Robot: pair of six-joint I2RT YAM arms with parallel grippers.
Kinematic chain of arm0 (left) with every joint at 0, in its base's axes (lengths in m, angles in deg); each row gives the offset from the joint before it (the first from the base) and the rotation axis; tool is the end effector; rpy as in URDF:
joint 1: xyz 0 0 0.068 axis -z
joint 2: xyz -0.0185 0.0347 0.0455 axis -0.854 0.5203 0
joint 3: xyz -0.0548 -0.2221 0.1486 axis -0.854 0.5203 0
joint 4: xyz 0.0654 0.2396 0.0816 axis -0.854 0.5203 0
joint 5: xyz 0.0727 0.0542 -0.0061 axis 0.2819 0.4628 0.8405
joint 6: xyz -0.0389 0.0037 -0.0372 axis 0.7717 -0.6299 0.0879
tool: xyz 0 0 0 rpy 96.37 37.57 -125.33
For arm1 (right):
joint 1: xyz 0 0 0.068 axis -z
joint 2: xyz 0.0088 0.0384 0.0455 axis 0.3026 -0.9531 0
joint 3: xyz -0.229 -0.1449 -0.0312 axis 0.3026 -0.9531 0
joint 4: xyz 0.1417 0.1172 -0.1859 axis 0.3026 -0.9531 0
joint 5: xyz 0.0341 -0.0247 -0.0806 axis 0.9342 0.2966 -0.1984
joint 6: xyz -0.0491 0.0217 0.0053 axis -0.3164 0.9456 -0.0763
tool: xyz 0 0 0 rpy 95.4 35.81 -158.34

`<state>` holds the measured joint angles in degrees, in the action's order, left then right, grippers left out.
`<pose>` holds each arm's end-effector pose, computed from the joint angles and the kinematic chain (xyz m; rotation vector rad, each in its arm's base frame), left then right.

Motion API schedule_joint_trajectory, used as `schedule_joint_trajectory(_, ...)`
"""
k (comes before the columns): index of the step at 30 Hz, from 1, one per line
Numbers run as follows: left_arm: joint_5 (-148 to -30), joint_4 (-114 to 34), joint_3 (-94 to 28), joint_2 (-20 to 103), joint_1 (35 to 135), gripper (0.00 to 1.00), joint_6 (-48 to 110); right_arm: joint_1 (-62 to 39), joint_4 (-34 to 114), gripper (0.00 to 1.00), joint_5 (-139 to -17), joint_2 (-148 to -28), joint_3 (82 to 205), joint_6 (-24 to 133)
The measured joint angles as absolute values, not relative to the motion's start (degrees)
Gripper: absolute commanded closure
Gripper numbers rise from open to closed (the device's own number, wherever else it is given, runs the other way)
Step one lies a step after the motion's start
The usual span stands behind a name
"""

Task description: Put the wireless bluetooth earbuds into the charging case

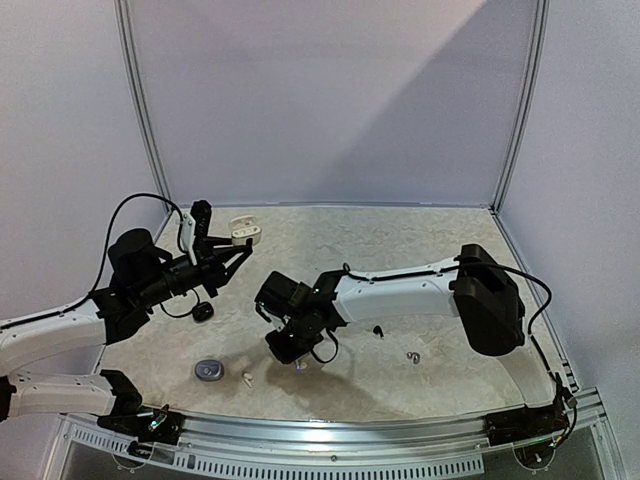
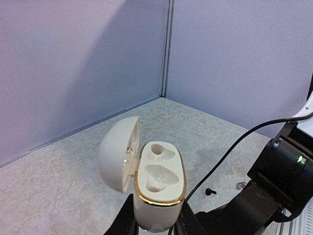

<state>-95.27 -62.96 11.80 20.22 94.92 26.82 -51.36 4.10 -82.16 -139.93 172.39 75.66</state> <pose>0.1726 -0.1378 0.2674 0.6136 1.5422 -0.7845 0.1740 0.4588 0.1415 -1.0082 2.6630 0.5313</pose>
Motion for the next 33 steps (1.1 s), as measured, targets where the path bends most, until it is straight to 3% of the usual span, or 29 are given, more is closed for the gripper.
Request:
schedule_joint_trajectory(10,-95.4,-63.2,11.8,20.4,94.9,1.0,26.4,-52.1,1.6,0.75,-85.3,-138.9,171.5,75.6)
schedule_joint_trajectory(20,-95.8,-63.2,11.8,20.4,95.0,1.0,26.2,-52.4,0.7,0.83,-85.2,-137.5,169.5,75.1)
schedule_joint_trajectory(33,-95.9,-62.7,11.8,20.4,95.1,1.0,24.4,-55.2,0.3,0.83,-78.4,-137.0,168.7,71.5)
